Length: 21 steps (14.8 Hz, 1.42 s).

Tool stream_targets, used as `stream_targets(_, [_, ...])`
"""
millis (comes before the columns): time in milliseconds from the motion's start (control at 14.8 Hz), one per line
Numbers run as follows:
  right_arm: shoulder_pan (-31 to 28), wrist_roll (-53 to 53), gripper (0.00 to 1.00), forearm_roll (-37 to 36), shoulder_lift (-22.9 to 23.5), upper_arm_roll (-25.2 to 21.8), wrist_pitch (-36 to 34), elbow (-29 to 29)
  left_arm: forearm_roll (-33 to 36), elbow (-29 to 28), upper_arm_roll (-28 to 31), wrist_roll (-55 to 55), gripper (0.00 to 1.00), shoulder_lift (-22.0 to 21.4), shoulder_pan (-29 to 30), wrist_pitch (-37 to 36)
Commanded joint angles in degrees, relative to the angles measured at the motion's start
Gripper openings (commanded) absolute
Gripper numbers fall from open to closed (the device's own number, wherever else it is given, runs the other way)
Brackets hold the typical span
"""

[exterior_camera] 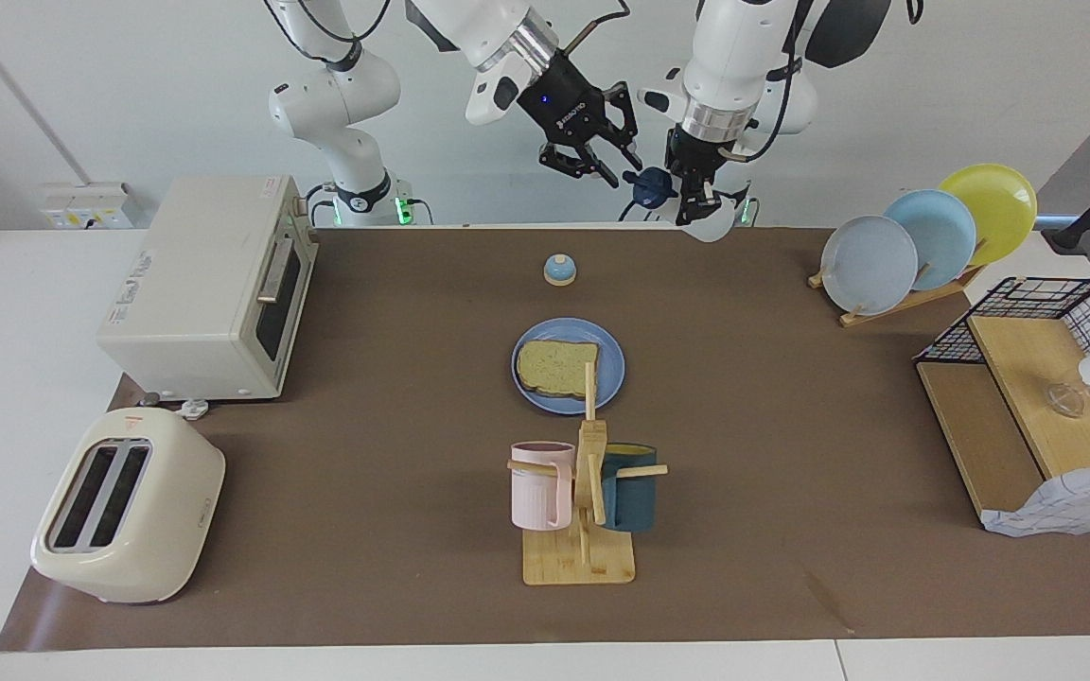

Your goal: Put bread on plate and add seasoning

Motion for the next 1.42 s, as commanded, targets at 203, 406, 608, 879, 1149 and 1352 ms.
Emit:
stream_targets(203, [0.15, 2.24, 0.33, -1.21, -1.01, 0.07, -0.25, -0.86, -1.32, -1.36, 0.45, 0.93, 0.3, -1.49, 0.08, 0.95])
stream_targets(406, [0.07, 2.15, 0.21, -1.21, -1.01, 0.07, -0.07, -0.86, -1.32, -1.36, 0.45, 0.84, 0.3, -1.49, 0.08, 0.95])
stream_targets(608, [0.15, 2.16, 0.14, -1.21, -1.01, 0.07, 0.19, -0.86, -1.32, -1.36, 0.45, 0.75, 0.3, -1.49, 0.08, 0.95])
stream_targets(879, [0.07, 1.98, 0.0, -1.21, -1.01, 0.07, 0.37, -0.86, -1.4, -1.36, 0.45, 0.66, 0.3, -1.49, 0.08, 0.95])
stream_targets(1149, [-0.55, 1.36, 0.0, -1.48, -0.57, -0.02, -0.07, -0.34, -1.4, -1.45, 0.53, 0.66, 0.3, -1.49, 0.08, 1.03])
stream_targets(1352, [-0.72, 1.19, 0.0, -2.7, -0.39, -0.02, -0.16, 0.19, -1.4, -1.45, 0.53, 0.66, 0.3, -1.49, 0.08, 0.95])
